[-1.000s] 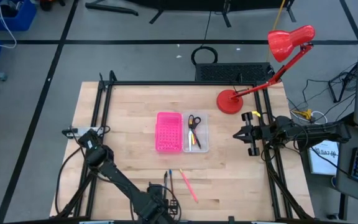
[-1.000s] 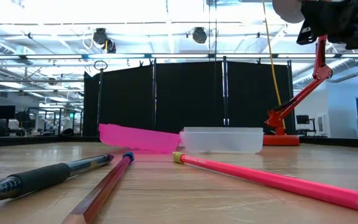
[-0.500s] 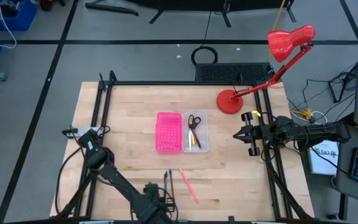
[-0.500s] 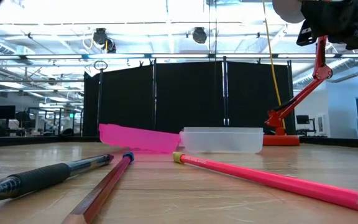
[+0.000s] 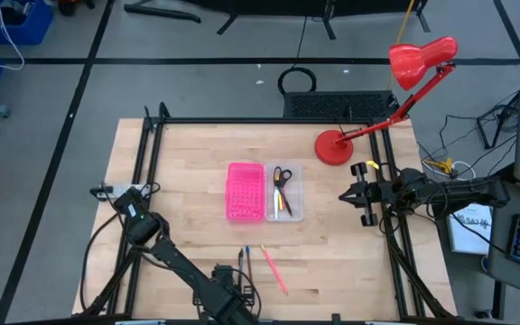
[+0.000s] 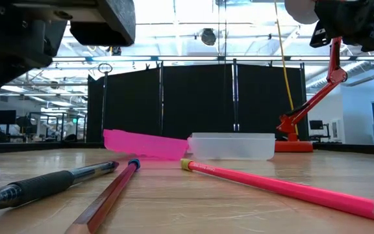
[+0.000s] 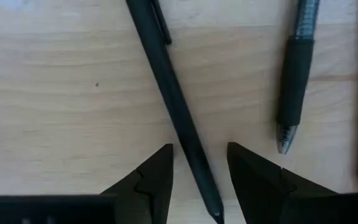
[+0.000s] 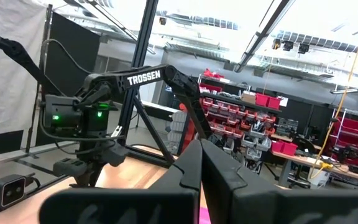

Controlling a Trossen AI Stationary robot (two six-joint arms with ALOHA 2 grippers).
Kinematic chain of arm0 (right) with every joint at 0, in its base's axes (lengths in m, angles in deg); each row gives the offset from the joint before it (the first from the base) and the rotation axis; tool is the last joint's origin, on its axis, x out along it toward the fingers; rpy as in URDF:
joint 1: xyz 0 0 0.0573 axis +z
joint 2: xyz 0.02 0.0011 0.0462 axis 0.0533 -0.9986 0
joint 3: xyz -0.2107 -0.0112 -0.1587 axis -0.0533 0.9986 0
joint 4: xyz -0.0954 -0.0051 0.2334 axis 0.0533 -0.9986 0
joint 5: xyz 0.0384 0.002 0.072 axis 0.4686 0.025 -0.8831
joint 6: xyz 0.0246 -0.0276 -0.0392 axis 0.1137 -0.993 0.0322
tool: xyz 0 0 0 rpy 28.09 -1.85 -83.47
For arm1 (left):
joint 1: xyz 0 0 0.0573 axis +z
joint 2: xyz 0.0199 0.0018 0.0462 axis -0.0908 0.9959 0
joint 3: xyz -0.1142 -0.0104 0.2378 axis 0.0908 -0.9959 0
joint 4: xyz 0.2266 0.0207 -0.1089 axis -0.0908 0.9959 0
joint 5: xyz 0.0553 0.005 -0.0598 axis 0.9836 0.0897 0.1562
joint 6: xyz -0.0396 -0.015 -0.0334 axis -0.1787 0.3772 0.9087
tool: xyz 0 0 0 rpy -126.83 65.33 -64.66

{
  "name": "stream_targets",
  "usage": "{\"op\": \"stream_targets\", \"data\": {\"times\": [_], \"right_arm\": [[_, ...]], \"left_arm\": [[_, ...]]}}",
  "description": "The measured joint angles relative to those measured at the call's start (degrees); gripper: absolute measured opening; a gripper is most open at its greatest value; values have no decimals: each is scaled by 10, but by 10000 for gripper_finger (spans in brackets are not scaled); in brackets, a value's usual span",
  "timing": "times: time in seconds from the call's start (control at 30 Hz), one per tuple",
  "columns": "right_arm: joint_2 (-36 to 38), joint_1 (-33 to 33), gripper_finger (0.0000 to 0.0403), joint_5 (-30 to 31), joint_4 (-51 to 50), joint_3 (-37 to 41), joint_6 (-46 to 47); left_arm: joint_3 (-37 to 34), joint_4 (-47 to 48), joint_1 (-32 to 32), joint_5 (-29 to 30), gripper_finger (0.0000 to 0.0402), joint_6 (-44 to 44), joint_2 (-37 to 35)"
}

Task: Pick & place school supplies into a supply box
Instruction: Put the black pen into the supply box

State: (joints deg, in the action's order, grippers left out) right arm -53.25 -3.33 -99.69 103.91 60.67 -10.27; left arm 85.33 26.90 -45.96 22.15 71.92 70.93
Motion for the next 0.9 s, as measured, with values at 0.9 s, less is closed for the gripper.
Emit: {"op": "stream_targets", "data": {"times": [0.9], "right_arm": [[-2,0,0,0,-11,0,0]], "left_arm": [[-39,-47,18,35,25,-110,-4]]}}
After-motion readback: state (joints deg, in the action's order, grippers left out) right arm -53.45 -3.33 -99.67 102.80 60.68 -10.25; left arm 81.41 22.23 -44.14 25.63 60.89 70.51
